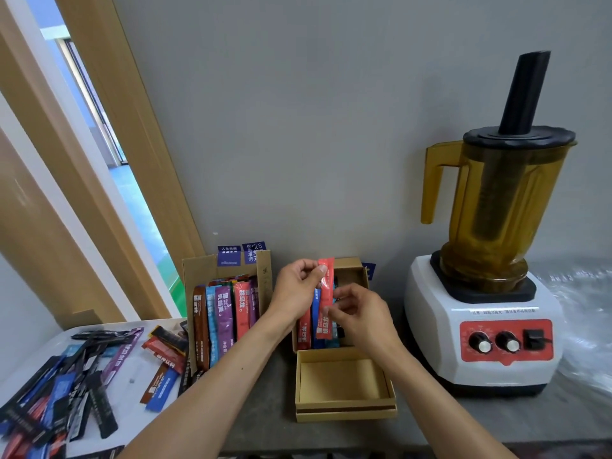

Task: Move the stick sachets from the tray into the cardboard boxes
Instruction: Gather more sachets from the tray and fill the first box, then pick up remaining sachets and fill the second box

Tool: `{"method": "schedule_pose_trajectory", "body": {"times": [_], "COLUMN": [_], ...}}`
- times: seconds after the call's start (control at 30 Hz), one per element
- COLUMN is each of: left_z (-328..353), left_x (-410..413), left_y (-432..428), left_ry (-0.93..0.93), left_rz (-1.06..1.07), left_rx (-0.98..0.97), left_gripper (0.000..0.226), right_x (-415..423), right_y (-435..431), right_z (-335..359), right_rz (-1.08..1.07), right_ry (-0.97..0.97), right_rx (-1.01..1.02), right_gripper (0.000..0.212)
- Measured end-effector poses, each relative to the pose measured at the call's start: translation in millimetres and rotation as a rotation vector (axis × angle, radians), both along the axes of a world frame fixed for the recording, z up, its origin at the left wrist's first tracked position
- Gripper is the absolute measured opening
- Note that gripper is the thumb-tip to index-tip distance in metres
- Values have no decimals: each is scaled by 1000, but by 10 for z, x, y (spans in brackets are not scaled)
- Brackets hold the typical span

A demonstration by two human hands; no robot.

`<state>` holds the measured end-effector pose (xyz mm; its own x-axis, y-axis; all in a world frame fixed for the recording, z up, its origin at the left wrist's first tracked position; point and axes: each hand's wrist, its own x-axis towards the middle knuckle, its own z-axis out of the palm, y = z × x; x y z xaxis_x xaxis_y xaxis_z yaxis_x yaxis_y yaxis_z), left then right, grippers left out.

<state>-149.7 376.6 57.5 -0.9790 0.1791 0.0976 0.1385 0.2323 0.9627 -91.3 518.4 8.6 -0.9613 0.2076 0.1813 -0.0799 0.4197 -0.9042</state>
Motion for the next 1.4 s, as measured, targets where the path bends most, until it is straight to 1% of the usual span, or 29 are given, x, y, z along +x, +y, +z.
{"method": "schedule_pose_trajectory", "body": {"times": [0.07,0.17,0.2,0.3,0.37,0.43,0.53,0.63,0.7,0.8,0.93,1.0,1.1,1.2,1.3,1.33,1.4], "left_z": [17,11,-2,-19,-23,-20,3,31,38,23,15,39,63,59,55,51,3], "left_x": [22,49,59,130,197,266,353,455,519,606,648,649,644,591,486,449,357], "left_y": [-14,-55,-70,-139,-208,-274,-366,-465,-541,-730,-1073,-1280,-1665,-2170,-2739,-2936,-3321], "left_ry": [0,26,28,12,3,12,28,47,43,32,58,79,82,79,45,32,30], "left_rz": [-29,-41,-31,-10,-28,-51,-39,-42,-44,-37,-26,-19,-23,16,63,81,122], "left_rx": [19,19,25,31,39,47,49,33,48,80,71,89,85,106,104,77,-44], "left_gripper": [24,36,35,20,13,16,21,24,24,23,18,15,17,23,20,19,16], "right_x": [14,61,61,22,7,23,25,19,37,46,3,12,50,133,207,214,173], "right_y": [21,65,70,37,-9,-53,-93,-134,-156,-199,-360,-459,-665,-1166,-1880,-2126,-2600], "right_z": [-17,-30,-34,-17,-5,-1,-78,-167,-173,-153,-133,-77,51,325,576,615,620], "right_rz": [-24,-151,-187,-221,-225,-252,-237,-159,-185,-263,-227,-264,-403,-412,-257,-196,-68], "right_ry": [-23,-18,-14,-43,-62,-44,-29,-63,-55,-44,-90,-109,6,214,398,413,364], "right_rx": [62,319,397,587,648,681,672,593,593,656,619,632,616,501,419,408,436], "right_gripper": [22,26,27,30,32,32,26,27,25,22,26,23,22,20,13,13,16]}}
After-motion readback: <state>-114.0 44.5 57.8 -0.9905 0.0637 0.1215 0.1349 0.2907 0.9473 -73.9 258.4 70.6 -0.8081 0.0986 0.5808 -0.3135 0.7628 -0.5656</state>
